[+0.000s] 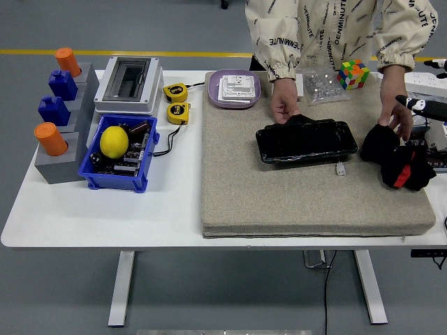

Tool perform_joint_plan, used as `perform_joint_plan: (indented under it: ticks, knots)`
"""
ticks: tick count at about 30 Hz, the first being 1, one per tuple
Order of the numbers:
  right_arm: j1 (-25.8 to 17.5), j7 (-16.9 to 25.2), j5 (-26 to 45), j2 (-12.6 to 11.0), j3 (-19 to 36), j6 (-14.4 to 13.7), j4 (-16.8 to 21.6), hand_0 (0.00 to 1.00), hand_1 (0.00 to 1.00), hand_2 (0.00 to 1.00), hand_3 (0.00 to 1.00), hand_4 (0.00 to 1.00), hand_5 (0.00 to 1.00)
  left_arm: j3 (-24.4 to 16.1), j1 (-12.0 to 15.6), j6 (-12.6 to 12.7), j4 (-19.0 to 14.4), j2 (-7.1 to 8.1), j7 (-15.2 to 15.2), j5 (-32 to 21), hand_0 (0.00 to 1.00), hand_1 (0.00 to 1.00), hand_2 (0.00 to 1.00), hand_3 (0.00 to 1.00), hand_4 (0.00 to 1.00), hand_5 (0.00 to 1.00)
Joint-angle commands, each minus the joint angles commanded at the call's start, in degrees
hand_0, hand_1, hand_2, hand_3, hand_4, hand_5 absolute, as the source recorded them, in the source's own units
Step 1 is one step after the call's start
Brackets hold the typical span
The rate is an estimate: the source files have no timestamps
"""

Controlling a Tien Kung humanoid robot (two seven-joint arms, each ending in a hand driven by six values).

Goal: Pick the rag up,wipe the panel,place it on the desk

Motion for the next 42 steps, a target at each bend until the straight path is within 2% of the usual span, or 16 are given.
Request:
perform_joint_plan:
  ticks: [5, 9, 20, 42]
  knots:
    - [-1.96, 2.04, 2.69, -1.27, 0.96, 2.81, 1.90, 0.732, 0.705, 0.784, 0.751, 0.998, 0.575, 0.32, -0.17, 0.00, -0.05, 0.12, 0.00, -0.08, 0.635, 0.658, 0.681, 0.572, 0.612, 0.505]
    - [-3.47, 2.30, 3.44, -1.96, 1.33, 3.98, 2.84, 0.732, 0.705, 0.784, 0.751, 0.998, 0.575, 0.42, -0.15, 0.00, -0.08, 0.13, -0.01, -0.13, 0.635, 0.658, 0.681, 0.572, 0.612, 0.505]
    - [-6.25, 2.01, 2.20, -2.44, 2.93, 4.84, 4.12, 0.732, 0.701, 0.775, 0.742, 0.998, 0.562, 0.36, -0.16, 0.00, -0.07, 0.05, -0.01, -0.02, 0.635, 0.658, 0.682, 0.573, 0.611, 0.507]
    - [-6.46, 1.43, 0.26, -2.86, 4.24, 5.00, 4.07, 0.737, 0.698, 0.768, 0.743, 0.998, 0.538, -0.28, -0.27, -0.02, -0.02, -0.20, -0.02, 0.17, 0.636, 0.658, 0.684, 0.573, 0.614, 0.511]
